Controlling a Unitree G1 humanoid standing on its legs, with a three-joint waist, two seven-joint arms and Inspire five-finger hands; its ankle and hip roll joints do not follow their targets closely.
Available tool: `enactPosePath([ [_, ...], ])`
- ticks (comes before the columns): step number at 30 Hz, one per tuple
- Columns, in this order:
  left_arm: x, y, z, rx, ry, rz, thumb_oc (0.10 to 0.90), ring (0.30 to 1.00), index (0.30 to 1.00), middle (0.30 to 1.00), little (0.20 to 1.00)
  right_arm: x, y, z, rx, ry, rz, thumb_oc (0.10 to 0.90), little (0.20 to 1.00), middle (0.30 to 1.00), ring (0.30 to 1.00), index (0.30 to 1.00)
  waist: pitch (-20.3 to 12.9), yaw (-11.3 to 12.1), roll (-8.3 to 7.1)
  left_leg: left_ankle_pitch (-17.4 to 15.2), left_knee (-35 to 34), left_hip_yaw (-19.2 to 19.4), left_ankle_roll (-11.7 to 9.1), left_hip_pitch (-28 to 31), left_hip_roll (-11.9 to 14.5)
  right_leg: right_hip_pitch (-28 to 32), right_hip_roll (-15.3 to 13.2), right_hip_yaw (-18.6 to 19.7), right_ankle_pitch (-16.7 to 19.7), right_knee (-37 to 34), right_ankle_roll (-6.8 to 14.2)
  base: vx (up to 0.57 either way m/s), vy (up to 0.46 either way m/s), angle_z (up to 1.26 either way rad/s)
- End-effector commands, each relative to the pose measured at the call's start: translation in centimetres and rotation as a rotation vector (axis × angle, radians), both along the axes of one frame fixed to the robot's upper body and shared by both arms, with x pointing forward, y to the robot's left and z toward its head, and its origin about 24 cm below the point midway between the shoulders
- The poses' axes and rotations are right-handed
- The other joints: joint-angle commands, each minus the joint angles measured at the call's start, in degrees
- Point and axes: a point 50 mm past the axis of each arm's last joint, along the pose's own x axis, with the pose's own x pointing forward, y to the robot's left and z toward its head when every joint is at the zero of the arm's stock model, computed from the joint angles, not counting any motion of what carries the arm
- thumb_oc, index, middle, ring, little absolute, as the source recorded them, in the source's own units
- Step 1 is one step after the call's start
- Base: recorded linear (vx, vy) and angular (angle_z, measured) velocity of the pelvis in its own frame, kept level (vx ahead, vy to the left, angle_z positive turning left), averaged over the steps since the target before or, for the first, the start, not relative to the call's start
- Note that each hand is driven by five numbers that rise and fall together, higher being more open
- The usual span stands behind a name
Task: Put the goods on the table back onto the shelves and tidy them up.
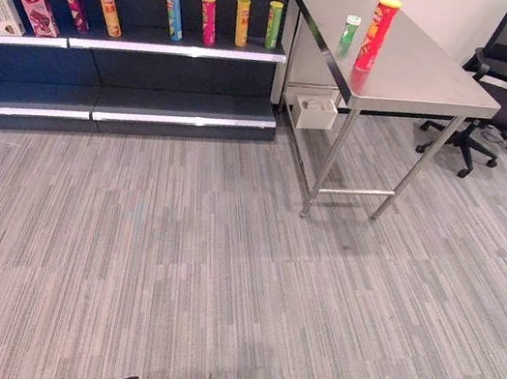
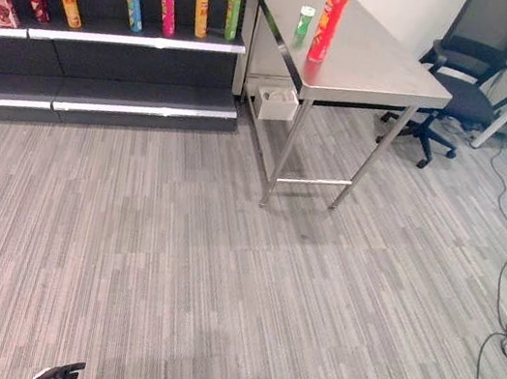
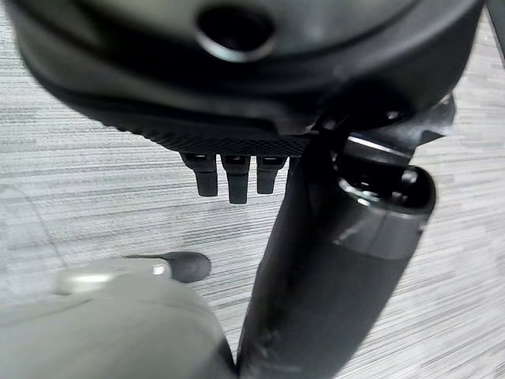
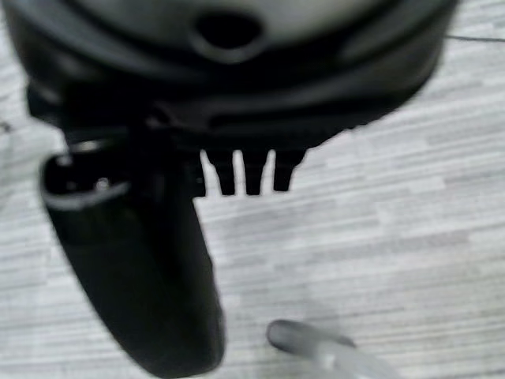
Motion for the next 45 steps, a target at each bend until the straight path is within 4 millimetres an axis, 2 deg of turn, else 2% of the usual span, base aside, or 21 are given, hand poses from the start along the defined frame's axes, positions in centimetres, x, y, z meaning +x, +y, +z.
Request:
enactPosePath([
  [1, -0.4, 0.0, -0.1, 0.003, -0.009, 0.041, 0.800, 0.900, 0.900, 0.900, 0.900, 1.0, -2.3, 1.3, -0.071, -0.085, -0.028, 0.800, 0.900, 0.900, 0.900, 0.900, -0.19, -0.40, -0.42, -5.67, 4.21, -3.12, 0.50, -3.26, -0.60, 1.37, -0.77, -1.68, -3.72, 0.15, 7.50, 0.16, -0.014, 0.03],
  [3, -0.6, -0.4, -0.3, -0.008, -0.001, 0.036, 0.800, 0.900, 0.900, 0.900, 0.900, 1.0, -2.5, 1.3, -0.079, -0.082, -0.031, 0.800, 0.900, 0.900, 0.900, 0.900, -0.70, -0.14, -0.04, -5.57, -2.96, -1.75, 0.76, -4.16, -0.45, 2.33, -0.58, -1.90, -4.10, -1.47, 8.18, 0.24, 0.031, 0.05],
  [5, -0.7, -0.6, -0.3, -0.010, 0.001, 0.024, 0.800, 0.900, 0.900, 0.900, 0.900, 1.2, -2.7, 1.4, -0.091, -0.086, -0.023, 0.800, 0.900, 0.900, 0.900, 0.900, -1.10, 0.54, 1.06, -0.46, -12.01, 0.37, 0.16, -6.76, 0.75, 3.54, 0.39, -2.04, -4.87, -2.99, 8.41, 0.24, 0.064, 0.12],
  [7, -0.5, -0.5, -0.2, -0.008, -0.018, 0.029, 0.800, 0.900, 0.900, 0.900, 0.900, 1.7, -2.9, 1.7, -0.101, -0.106, -0.029, 0.800, 0.900, 0.900, 0.900, 0.900, -1.17, 1.52, 1.51, 1.73, -19.13, 1.58, -0.39, -8.77, 0.81, 5.44, 1.04, -0.95, -5.94, -4.38, 8.49, 0.30, 0.075, 0.24],
  [12, -2.0, -0.4, -0.6, -0.011, 0.026, 0.045, 0.800, 0.900, 0.900, 0.900, 0.900, 1.2, -2.2, 1.3, -0.084, -0.090, -0.018, 0.800, 0.900, 0.900, 0.900, 0.900, -2.51, 2.19, 2.20, 6.64, -23.16, 3.12, -0.87, -7.25, 1.80, 10.02, 0.81, 1.48, -7.61, -5.63, 9.36, 0.37, 0.169, -0.32],
  [15, -2.1, 0.1, -0.5, 0.000, 0.022, 0.072, 0.800, 0.900, 0.900, 0.900, 0.900, 0.5, -1.9, 0.9, -0.072, -0.061, -0.012, 0.800, 0.900, 0.900, 0.900, 0.900, -3.90, 2.70, 0.85, 5.58, -21.60, 4.00, 0.94, -5.41, 0.09, 9.15, -4.18, 1.74, -6.48, 0.85, 11.90, 0.37, 0.239, -0.56],
  [17, -1.2, 0.5, -0.1, 0.011, -0.004, 0.064, 0.800, 0.900, 0.900, 0.900, 0.900, 0.9, -1.9, 1.1, -0.072, -0.073, -0.002, 0.800, 0.900, 0.900, 0.900, 0.900, -3.56, 2.23, 0.39, 3.45, -21.23, 4.31, 2.73, -3.07, -1.25, 4.89, -6.58, 2.24, -0.13, 10.64, 13.65, 0.23, 0.178, -0.24],
  [18, -1.2, 0.5, -0.1, 0.011, -0.004, 0.064, 0.800, 0.900, 0.900, 0.900, 0.900, 0.9, -1.9, 1.1, -0.072, -0.073, -0.002, 0.800, 0.900, 0.900, 0.900, 0.900, -3.58, 2.24, 0.40, 3.45, -21.23, 4.32, 2.73, -3.09, -1.25, 4.86, -6.57, 2.25, -0.13, 10.64, 13.65, 0.24, 0.271, 0.02],
  [19, 0.2, 0.9, 0.4, 0.027, -0.042, 0.043, 0.800, 0.900, 0.900, 0.900, 0.900, 1.9, -1.9, 1.5, -0.067, -0.113, -0.013, 0.800, 0.900, 0.900, 0.900, 0.900, -1.85, 0.96, 0.82, 1.17, -20.93, 4.12, 5.16, 0.30, -2.05, -1.72, -8.42, 3.06, 9.00, 25.06, 12.86, 0.21, 0.266, 0.08],
  [21, 0.8, 1.1, 0.7, 0.041, -0.050, 0.017, 0.800, 0.900, 0.900, 0.900, 0.900, 2.4, -1.7, 1.6, -0.062, -0.134, -0.018, 0.800, 0.900, 0.900, 0.900, 0.900, -1.07, -0.09, 2.31, -0.15, -21.11, 3.93, 6.00, 2.67, -1.05, -6.23, -8.82, 1.62, 10.54, 32.01, 11.65, 0.29, 0.264, 0.22],
  [22, 1.0, 1.1, 0.7, 0.047, -0.052, 0.006, 0.800, 0.900, 0.900, 0.900, 0.900, 2.5, -1.5, 1.6, -0.058, -0.139, -0.020, 0.800, 0.900, 0.900, 0.900, 0.900, -0.73, -0.57, 2.96, -0.80, -21.38, 3.66, 6.12, 4.29, -0.62, -8.14, -9.35, 0.58, 8.53, 34.11, 11.00, 0.33, 0.150, 0.31],
  [24, 1.6, 1.1, 1.0, 0.051, -0.069, -0.016, 0.800, 0.900, 0.900, 0.900, 0.900, 2.4, -1.4, 1.5, -0.051, -0.136, -0.019, 0.800, 0.900, 0.900, 0.900, 0.900, 0.00, -1.88, 3.68, -2.23, -21.34, 2.80, 6.04, 7.04, -0.37, -12.43, -8.22, -0.92, 4.75, 31.51, 10.33, 0.30, 0.071, 0.12],
  [25, 1.7, 1.1, 1.0, 0.051, -0.069, -0.016, 0.800, 0.900, 0.900, 0.900, 0.900, 2.4, -1.4, 1.6, -0.052, -0.136, -0.020, 0.800, 0.900, 0.900, 0.900, 0.900, -0.08, -1.90, 3.78, -2.22, -21.31, 2.75, 6.02, 6.91, -0.27, -12.46, -8.12, -1.01, 4.88, 31.34, 10.30, 0.34, -0.004, 0.16],
  [27, 2.5, 1.1, 1.3, 0.062, -0.090, -0.054, 0.800, 0.900, 0.900, 0.900, 0.900, 2.5, -1.5, 1.6, -0.049, -0.135, -0.021, 0.800, 0.900, 0.900, 0.900, 0.900, 0.28, -3.84, 3.23, -4.50, -21.54, 1.76, 5.35, 10.11, -0.91, -15.10, -5.93, -1.48, 2.96, 18.49, 11.01, 0.39, -0.055, 0.23],
  [29, 3.3, 0.9, 1.6, 0.062, -0.112, -0.071, 0.800, 0.900, 0.900, 0.900, 0.900, 2.4, -1.6, 1.6, -0.046, -0.132, -0.032, 0.800, 0.900, 0.900, 0.900, 0.900, 0.67, -5.24, 2.67, -6.98, -22.12, 0.36, 4.91, 13.55, -1.88, -15.71, -3.98, -1.01, 4.48, 6.90, 12.79, 0.42, -0.068, 0.02],
  [32, 3.3, 0.5, 1.5, 0.061, -0.113, -0.105, 0.800, 0.900, 0.900, 0.900, 0.900, 1.4, -1.6, 1.2, -0.046, -0.102, -0.037, 0.800, 0.900, 0.900, 0.900, 0.900, 0.19, -7.03, 1.64, -10.28, -22.28, -1.72, 4.25, 18.27, -2.87, -18.68, -2.06, -1.10, 8.28, -3.70, 15.20, 0.46, -0.063, 0.32],
  [35, 2.8, 0.1, 1.2, 0.055, -0.095, -0.130, 0.800, 0.900, 0.900, 0.900, 0.900, 0.4, -1.7, 0.9, -0.051, -0.072, -0.033, 0.800, 0.900, 0.900, 0.900, 0.900, -0.63, -7.55, 1.19, -13.16, -22.94, -3.46, 3.58, 22.78, -2.16, -19.41, -1.96, -4.37, 10.36, -6.29, 15.95, 0.48, -0.133, 0.54],
  [39, 1.4, -0.1, 0.6, 0.050, -0.044, -0.155, 0.800, 0.900, 0.900, 0.900, 0.900, -0.9, -2.0, 0.7, -0.051, -0.034, -0.021, 0.800, 0.900, 0.900, 0.900, 0.900, -3.13, -7.93, 0.92, -15.67, -20.46, -4.45, 2.64, 26.59, 0.66, -16.57, -2.37, -8.44, 11.00, -3.89, 13.70, 0.51, -0.238, 0.27],
  [40, 1.2, -0.2, 0.5, 0.045, -0.039, -0.154, 0.800, 0.900, 0.900, 0.900, 0.900, -1.0, -2.2, 0.7, -0.054, -0.032, -0.012, 0.800, 0.900, 0.900, 0.900, 0.900, -4.05, -7.83, 1.44, -15.16, -18.57, -3.95, 1.42, 26.94, 2.22, -15.74, -1.66, -8.56, 10.26, -3.33, 13.26, 0.53, -0.273, 0.18],
  [42, 0.3, -0.2, 0.2, 0.029, -0.015, -0.121, 0.800, 0.900, 0.900, 0.900, 0.900, -1.2, -2.2, 0.6, -0.049, -0.023, -0.005, 0.800, 0.900, 0.900, 0.900, 0.900, -5.48, -7.61, 3.05, -10.57, -11.30, -2.90, -0.74, 26.21, 5.13, -14.17, -0.47, -8.79, 8.89, -1.46, 12.17, 0.54, -0.245, 0.04],
  [45, 0.2, -0.4, 0.2, 0.008, -0.032, -0.094, 0.800, 0.900, 0.900, 0.900, 0.900, -0.6, -2.9, 1.1, -0.059, -0.053, -0.003, 0.800, 0.900, 0.900, 0.900, 0.900, -4.15, -6.08, 2.32, -1.75, 8.86, -1.94, -1.31, 16.21, 3.90, -9.25, -0.22, -7.39, 6.32, -2.14, 9.56, 0.31, -0.207, -0.04],
])
